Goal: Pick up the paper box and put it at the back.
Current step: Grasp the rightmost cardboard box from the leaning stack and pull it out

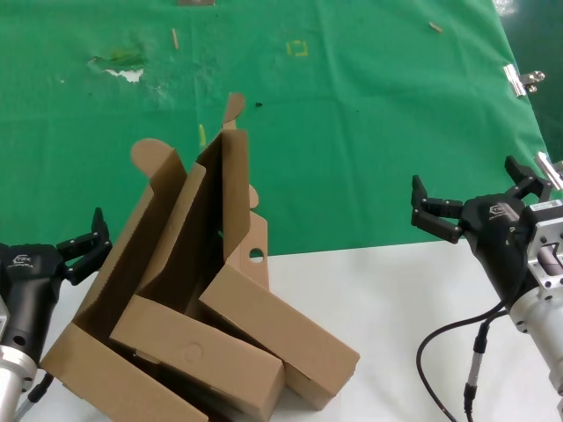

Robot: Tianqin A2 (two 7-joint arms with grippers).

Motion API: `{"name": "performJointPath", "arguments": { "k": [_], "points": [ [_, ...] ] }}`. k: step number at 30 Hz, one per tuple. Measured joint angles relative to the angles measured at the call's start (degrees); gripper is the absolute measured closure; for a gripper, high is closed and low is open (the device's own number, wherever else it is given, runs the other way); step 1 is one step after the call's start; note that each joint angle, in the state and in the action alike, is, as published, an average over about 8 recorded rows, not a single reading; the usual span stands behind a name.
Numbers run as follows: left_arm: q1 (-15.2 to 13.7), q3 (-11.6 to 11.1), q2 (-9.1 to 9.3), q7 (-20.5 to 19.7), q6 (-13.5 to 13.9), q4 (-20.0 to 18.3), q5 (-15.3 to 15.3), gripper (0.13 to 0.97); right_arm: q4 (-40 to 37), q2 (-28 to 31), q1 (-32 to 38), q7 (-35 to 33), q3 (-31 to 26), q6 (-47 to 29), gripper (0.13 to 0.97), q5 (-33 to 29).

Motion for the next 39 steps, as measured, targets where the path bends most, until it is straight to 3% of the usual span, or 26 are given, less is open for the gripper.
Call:
{"name": "performJointPath", "arguments": {
  "k": [15, 19, 28, 33, 39],
  "points": [
    [0.00, 0.00, 0.00, 0.00, 0.00, 0.00, 0.00, 0.132, 0.00, 0.00, 0.00, 0.00, 0.00, 0.00, 0.129, 0.00],
    [0.00, 0.00, 0.00, 0.00, 0.00, 0.00, 0.00, 0.132, 0.08, -0.81, 0.21, -2.15, 1.92, -3.14, 0.129, 1.27],
    [0.00, 0.00, 0.00, 0.00, 0.00, 0.00, 0.01, 0.132, 0.26, -0.47, 1.89, -17.88, 10.79, -21.55, 0.129, 8.52],
    [0.00, 0.00, 0.00, 0.00, 0.00, 0.00, 0.01, 0.192, -1.00, 6.89, 1.50, -27.70, 10.99, -33.85, 0.129, 14.65],
    [0.00, 0.00, 0.00, 0.00, 0.00, 0.00, 0.01, 0.273, -6.44, 19.87, 0.10, -41.68, 3.87, -49.31, 0.129, 23.45]
  ]
}}
